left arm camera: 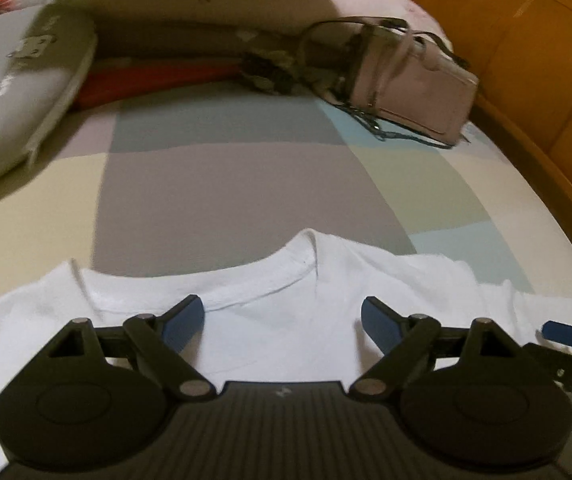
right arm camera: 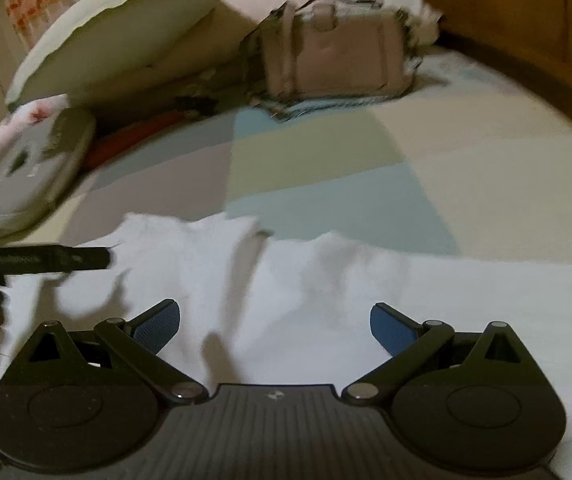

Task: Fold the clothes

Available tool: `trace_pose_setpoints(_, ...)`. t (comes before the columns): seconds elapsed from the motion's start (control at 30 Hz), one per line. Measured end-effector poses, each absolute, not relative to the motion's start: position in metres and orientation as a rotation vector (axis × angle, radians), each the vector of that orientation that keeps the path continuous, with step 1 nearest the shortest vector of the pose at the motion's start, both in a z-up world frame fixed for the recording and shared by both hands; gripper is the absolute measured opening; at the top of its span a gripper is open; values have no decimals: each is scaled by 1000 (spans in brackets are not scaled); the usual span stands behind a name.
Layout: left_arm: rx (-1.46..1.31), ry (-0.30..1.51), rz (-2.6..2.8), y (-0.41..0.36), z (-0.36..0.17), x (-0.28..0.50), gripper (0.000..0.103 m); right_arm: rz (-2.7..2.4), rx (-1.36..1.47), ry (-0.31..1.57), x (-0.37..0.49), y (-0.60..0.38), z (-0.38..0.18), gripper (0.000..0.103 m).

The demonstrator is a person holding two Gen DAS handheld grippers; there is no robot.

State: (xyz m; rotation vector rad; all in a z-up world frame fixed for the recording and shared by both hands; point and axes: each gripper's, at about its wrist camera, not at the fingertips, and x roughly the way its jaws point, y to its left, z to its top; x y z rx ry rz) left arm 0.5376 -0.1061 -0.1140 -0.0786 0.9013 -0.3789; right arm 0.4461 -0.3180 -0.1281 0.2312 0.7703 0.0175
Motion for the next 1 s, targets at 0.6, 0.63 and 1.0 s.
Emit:
trace_pose_setpoints(0.6, 254, 743, -107, -26, -85, 301, 92, -109, 201, 801, 439, -338, -128, 103)
trace_pose_setpoints(0.63, 228, 746, -114, -26, -88, 300, 92, -98, 165, 821, 443, -333, -133, 103)
trace_pose_setpoints(1.0, 184, 740, -139, -24, -96, 288, 92, -271, 47, 848, 450, -373, -128, 103)
